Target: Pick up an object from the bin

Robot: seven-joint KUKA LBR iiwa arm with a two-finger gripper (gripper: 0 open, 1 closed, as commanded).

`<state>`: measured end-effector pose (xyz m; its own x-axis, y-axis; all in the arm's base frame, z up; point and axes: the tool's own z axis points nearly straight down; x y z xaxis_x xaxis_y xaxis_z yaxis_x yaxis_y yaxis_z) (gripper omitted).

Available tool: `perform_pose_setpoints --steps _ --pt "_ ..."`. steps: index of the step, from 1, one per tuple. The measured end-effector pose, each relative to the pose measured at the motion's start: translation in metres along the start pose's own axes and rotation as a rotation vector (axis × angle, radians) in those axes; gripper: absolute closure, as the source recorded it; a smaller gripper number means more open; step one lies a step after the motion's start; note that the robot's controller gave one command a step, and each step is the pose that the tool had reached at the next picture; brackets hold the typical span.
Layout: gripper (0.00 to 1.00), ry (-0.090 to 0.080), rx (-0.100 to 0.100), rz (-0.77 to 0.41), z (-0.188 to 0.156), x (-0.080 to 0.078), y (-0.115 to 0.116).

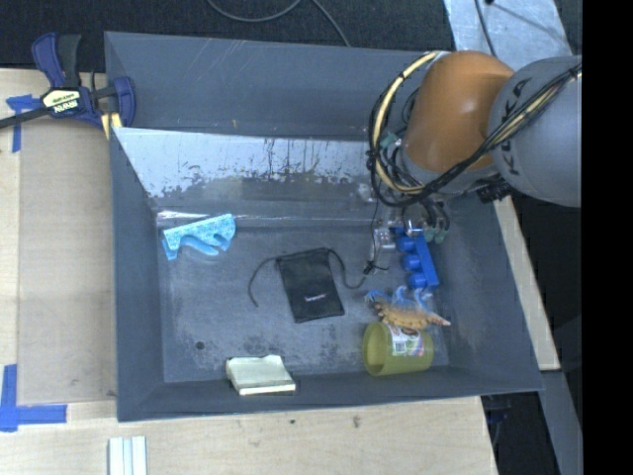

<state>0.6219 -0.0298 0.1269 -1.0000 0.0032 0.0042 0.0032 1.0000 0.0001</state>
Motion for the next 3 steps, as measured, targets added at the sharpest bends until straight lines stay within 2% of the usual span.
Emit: perform_pose_setpoints --steps 1,2,3 --pt "0.0 -0.007 0.0 0.0 -0.005 -0.001 0.0" --pt "0.0 -0.011 0.002 0.012 0.02 -0.001 0.019" --pt "0.0 -0.006 0.0 -0.031 0.049 0.0 0.064"
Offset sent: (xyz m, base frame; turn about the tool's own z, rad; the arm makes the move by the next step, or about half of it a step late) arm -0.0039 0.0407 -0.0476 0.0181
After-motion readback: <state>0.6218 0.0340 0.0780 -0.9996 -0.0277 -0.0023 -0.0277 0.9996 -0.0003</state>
